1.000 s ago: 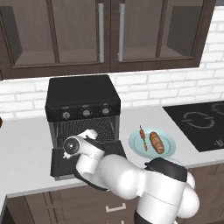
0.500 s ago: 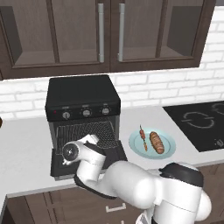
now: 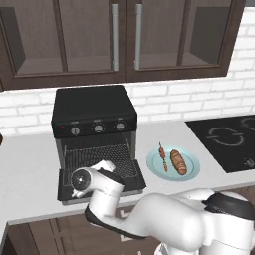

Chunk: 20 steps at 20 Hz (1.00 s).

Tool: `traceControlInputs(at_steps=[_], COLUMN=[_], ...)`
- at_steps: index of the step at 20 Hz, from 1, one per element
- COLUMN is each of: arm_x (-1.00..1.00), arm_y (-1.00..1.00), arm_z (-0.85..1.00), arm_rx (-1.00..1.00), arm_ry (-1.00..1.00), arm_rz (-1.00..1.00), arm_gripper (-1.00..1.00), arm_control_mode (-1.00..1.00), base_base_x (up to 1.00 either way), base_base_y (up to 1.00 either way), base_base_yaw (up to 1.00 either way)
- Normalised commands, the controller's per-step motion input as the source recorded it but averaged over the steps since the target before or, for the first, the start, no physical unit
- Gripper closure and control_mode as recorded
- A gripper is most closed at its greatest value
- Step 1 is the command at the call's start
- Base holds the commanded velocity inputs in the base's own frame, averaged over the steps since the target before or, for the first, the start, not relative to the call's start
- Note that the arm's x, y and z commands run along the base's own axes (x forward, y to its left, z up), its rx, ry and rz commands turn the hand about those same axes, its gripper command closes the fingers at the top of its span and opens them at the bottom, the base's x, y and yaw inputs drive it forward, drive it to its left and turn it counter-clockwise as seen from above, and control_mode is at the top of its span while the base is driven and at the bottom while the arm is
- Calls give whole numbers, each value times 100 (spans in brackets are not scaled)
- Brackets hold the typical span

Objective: Pick up the kebab skewer and baguette bread, and place them inside the toaster oven. Close the toaster oven door and start by setting the timer.

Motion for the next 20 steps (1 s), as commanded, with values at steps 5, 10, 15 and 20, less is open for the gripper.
traceControlInputs(at_steps=[5, 10, 15, 20], arm_x=[-45, -59, -22, -1], arm_y=[0, 0, -9, -75], arm_z=[22, 28, 74, 40], arm_rx=[11, 12, 12, 8], arm_ry=[8, 6, 5, 10], arm_rz=[-12, -12, -9, -5], arm_gripper=[100, 100, 100, 100], arm_control_mode=[-100, -100, -100, -100], base_base_x=[0, 0, 0, 0], base_base_y=[0, 0, 0, 0], base_base_yaw=[0, 0, 0, 0])
